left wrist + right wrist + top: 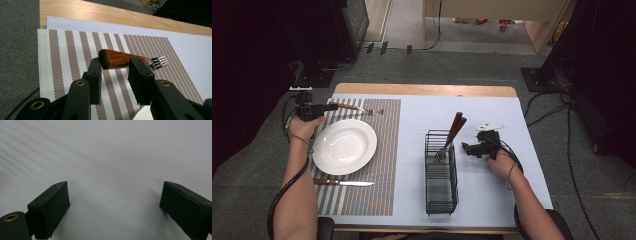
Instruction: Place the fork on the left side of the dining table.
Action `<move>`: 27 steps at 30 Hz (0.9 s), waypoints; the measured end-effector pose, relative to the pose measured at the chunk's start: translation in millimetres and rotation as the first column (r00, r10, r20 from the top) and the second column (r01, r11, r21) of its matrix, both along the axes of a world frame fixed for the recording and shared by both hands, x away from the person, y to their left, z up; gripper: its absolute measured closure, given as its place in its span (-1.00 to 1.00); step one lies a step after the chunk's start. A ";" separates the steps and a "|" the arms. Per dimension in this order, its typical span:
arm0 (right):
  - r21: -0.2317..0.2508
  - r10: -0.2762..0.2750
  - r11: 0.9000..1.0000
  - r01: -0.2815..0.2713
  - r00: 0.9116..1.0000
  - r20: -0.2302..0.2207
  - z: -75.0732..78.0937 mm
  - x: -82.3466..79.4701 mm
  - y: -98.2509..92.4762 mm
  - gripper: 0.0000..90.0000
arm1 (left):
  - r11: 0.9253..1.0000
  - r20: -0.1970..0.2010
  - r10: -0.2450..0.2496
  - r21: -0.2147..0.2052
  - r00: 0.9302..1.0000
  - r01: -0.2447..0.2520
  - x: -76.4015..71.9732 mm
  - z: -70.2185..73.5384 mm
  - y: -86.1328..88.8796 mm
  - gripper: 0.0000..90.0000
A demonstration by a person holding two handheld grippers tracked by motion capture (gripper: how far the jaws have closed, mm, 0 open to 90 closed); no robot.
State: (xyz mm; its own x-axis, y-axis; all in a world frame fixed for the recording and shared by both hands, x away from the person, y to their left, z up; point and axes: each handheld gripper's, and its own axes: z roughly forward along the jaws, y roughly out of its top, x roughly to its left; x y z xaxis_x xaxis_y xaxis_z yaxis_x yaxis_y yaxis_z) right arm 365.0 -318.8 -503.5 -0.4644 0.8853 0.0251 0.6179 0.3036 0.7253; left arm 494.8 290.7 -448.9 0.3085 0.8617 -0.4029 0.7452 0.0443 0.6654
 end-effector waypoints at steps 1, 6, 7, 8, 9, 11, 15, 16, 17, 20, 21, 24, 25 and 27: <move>0.000 0.000 1.000 0.000 1.000 0.000 0.0 0.0 0.0 -0.82 | 1.000 -0.004 -0.001 -0.001 1.000 0.001 0.4 -1.0 0.6 0.42; 0.000 0.000 1.000 0.000 1.000 0.000 0.0 0.0 0.0 -0.82 | 1.000 -0.015 -0.004 0.000 1.000 0.004 0.8 -5.7 1.5 0.41; 0.000 0.000 1.000 0.000 1.000 -0.001 0.0 0.0 0.0 -0.82 | 1.000 -0.015 -0.004 0.000 1.000 0.004 0.8 -5.7 1.5 0.41; 0.000 0.000 1.000 0.000 1.000 -0.001 0.0 0.0 0.0 -0.82 | 1.000 -0.016 -0.003 0.000 1.000 0.003 0.8 -6.2 1.6 0.41; 0.000 0.000 1.000 0.000 1.000 -0.001 0.0 0.0 0.0 -0.82 | 1.000 -0.020 -0.004 0.002 1.000 0.004 1.0 -7.0 1.8 0.40; 0.000 0.000 1.000 0.000 1.000 0.000 0.0 0.0 0.0 -0.82 | 1.000 -0.026 -0.004 0.005 1.000 0.004 1.4 -8.9 1.9 0.39; 0.000 0.000 1.000 0.000 1.000 0.000 0.0 0.0 0.0 -0.82 | 1.000 -0.040 -0.005 0.006 0.999 0.006 2.4 -12.5 2.7 0.37; 0.000 0.000 1.000 0.000 1.000 -0.001 0.0 0.0 0.0 -0.82 | 1.000 -0.044 -0.005 0.006 0.999 0.005 2.6 -13.3 2.9 0.36; 0.000 0.000 1.000 0.000 1.000 -0.001 0.0 0.0 0.0 -0.82 | 1.000 -0.046 -0.006 0.005 0.999 0.006 2.8 -14.2 3.1 0.36; 0.000 0.000 1.000 0.000 1.000 0.000 0.0 0.0 0.0 -0.82 | 1.000 -0.057 -0.008 0.006 0.998 0.009 3.6 -16.7 3.1 0.35; 0.000 0.000 1.000 0.000 1.000 0.000 0.0 0.0 0.0 -0.82 | 1.000 -0.060 -0.009 0.006 0.998 0.010 3.8 -17.6 3.1 0.35; 0.000 0.000 1.000 0.000 1.000 0.000 0.0 0.0 0.0 -0.82 | 1.000 -0.080 -0.006 0.009 0.997 0.007 4.7 -20.1 3.1 0.33; 0.000 0.000 1.000 0.000 1.000 -0.001 0.0 0.0 0.0 -0.82 | 1.000 -0.086 -0.002 0.015 0.996 0.004 4.9 -20.4 3.0 0.33; 0.000 0.000 1.000 0.000 1.000 -0.001 0.0 0.0 0.0 -0.82 | 1.000 -0.081 -0.002 0.019 0.997 0.003 4.4 -20.1 2.8 0.33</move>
